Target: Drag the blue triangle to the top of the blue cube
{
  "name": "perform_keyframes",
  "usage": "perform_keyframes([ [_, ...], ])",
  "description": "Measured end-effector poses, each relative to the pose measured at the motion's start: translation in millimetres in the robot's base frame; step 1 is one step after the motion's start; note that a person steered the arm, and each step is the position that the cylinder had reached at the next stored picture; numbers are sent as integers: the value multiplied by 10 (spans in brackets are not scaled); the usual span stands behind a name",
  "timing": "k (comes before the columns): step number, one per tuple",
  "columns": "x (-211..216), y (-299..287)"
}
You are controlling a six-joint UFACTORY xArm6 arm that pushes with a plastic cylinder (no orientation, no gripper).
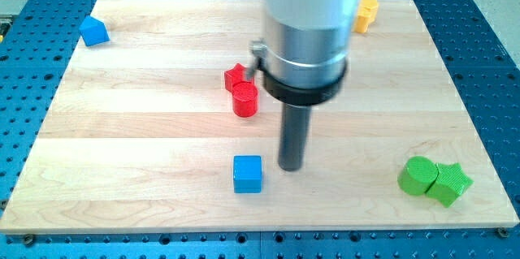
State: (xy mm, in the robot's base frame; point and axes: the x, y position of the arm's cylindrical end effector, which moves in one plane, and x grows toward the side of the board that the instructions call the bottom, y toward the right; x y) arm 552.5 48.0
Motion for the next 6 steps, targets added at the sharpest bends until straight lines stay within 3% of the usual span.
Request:
perform_keyframes([
  [1,199,-362],
  [2,-353,-386],
  [3,-1122,-1485],
  [4,-1633,-2937],
  [5,-1909,-3529],
  [6,-2325,-3527],
])
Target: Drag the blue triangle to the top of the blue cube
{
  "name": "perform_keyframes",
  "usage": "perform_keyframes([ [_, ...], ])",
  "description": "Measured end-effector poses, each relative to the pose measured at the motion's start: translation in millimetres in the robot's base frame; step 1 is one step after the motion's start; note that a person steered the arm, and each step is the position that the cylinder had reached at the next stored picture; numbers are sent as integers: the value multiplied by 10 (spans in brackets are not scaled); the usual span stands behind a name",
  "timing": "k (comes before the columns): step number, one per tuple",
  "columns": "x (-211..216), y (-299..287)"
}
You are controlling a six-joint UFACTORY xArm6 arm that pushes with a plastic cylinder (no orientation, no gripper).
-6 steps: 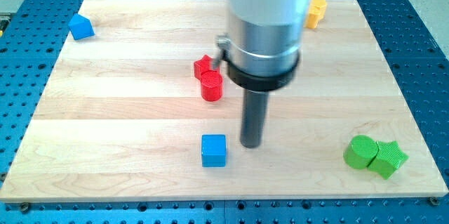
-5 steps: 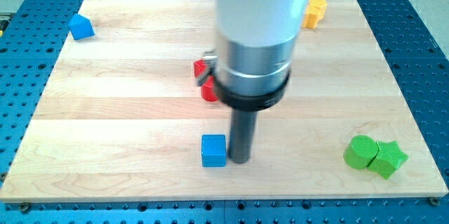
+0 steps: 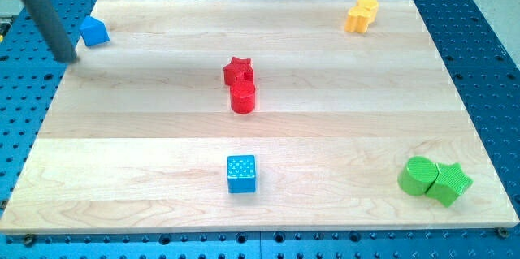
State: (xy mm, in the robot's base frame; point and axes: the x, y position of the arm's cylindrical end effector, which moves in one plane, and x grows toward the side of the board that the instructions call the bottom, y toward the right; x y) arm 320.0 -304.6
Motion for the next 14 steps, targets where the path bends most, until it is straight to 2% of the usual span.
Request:
perform_keyframes([
  [1,-586,200],
  [3,140,1292],
  [4,751,879],
  [5,232,854],
  [6,760,272],
  [7,1583,1007],
  [8,1689,1408],
  [9,1482,760],
  [10,1224,1791],
  [11,1466,2260],
  [12,1442,2535],
  [13,1240,2753],
  [14,1287,3050],
])
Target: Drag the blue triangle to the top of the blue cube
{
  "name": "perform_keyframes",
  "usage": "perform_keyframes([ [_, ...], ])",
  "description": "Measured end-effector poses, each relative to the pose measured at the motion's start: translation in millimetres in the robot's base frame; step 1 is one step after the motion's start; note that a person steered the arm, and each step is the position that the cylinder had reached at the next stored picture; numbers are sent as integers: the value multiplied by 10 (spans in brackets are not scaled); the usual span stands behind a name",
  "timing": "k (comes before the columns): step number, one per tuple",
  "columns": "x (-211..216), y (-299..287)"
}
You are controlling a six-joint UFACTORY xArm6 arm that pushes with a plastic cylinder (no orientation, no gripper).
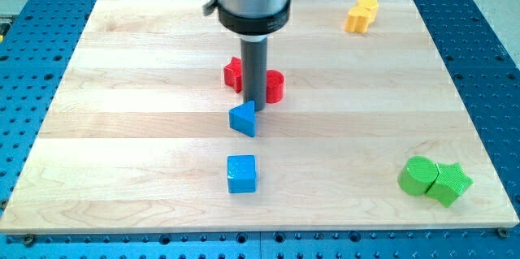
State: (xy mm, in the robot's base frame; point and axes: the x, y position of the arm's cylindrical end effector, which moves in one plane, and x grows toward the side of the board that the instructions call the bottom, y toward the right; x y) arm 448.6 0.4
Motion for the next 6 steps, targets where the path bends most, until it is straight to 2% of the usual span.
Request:
perform_keyframes([
  [1,418,7],
  [2,583,32],
  [3,218,-110],
  [5,783,-275],
  [6,599,-240],
])
